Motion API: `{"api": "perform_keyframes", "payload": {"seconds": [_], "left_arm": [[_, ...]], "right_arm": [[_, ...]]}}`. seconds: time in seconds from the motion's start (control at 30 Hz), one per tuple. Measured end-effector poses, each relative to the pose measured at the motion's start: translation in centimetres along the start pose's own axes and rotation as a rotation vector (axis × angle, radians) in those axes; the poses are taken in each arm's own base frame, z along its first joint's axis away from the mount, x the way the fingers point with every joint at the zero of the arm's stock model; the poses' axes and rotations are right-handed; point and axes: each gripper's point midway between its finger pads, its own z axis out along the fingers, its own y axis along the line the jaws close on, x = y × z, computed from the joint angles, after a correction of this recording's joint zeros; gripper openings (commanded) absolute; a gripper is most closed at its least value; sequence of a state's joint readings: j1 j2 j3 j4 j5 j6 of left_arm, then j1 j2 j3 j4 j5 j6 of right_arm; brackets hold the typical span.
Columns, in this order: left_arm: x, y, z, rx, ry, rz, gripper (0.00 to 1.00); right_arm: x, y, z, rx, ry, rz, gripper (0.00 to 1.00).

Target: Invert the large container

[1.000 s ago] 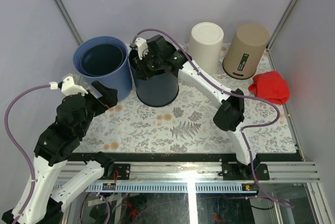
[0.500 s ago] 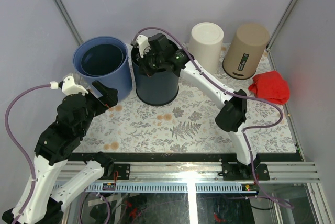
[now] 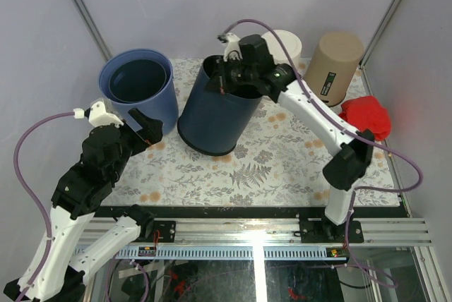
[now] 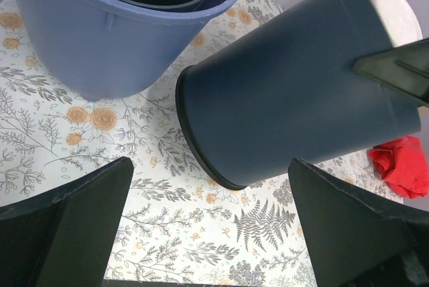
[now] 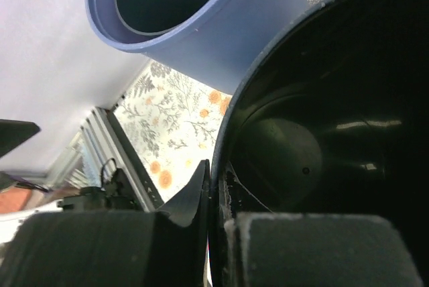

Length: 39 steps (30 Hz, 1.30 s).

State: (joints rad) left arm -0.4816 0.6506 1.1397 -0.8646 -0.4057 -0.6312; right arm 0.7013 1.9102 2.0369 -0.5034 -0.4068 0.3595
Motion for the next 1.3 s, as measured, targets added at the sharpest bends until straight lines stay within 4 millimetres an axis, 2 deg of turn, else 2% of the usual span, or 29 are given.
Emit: {"api": "perform_keyframes", "payload": {"seconds": [0.27, 0.43, 0.63, 0.87, 1.1, 1.3], "left_arm": [[0.7, -0.7, 0.9, 0.019, 0.026, 0.003, 1.00], [1.2, -0.9, 1.3, 0.033, 0.038, 0.001, 1.00], [1.7, -1.6, 1.7, 0.061, 0.053, -0.012, 1.00], [2.9, -1.6, 2.3, 0.071, 0.084, -0.014, 1.00], [4.5, -1.8, 3.3, 0.079, 0.126, -0.016, 1.00], [6.5, -2.0, 4.6, 0.093, 0.178, -0.028, 1.00]], "right_arm": [[-1.7, -3.9, -4.7, -0.053, -0.204, 0.274, 0.00], [-1.4, -5.6, -6.7, -0.088, -0.311, 0.413, 0.00], [0.4, -6.4, -7.8, -0.155, -0.383, 0.580, 0.00], [3.4, -7.3, -10.0, -0.190, -0.450, 0.716, 0.01], [5.3, -8.6, -11.8, -0.175, -0.507, 0.789, 0.11], [6.2, -9.5, -12.1, -0.142, -0.506, 0.807, 0.23]]}}
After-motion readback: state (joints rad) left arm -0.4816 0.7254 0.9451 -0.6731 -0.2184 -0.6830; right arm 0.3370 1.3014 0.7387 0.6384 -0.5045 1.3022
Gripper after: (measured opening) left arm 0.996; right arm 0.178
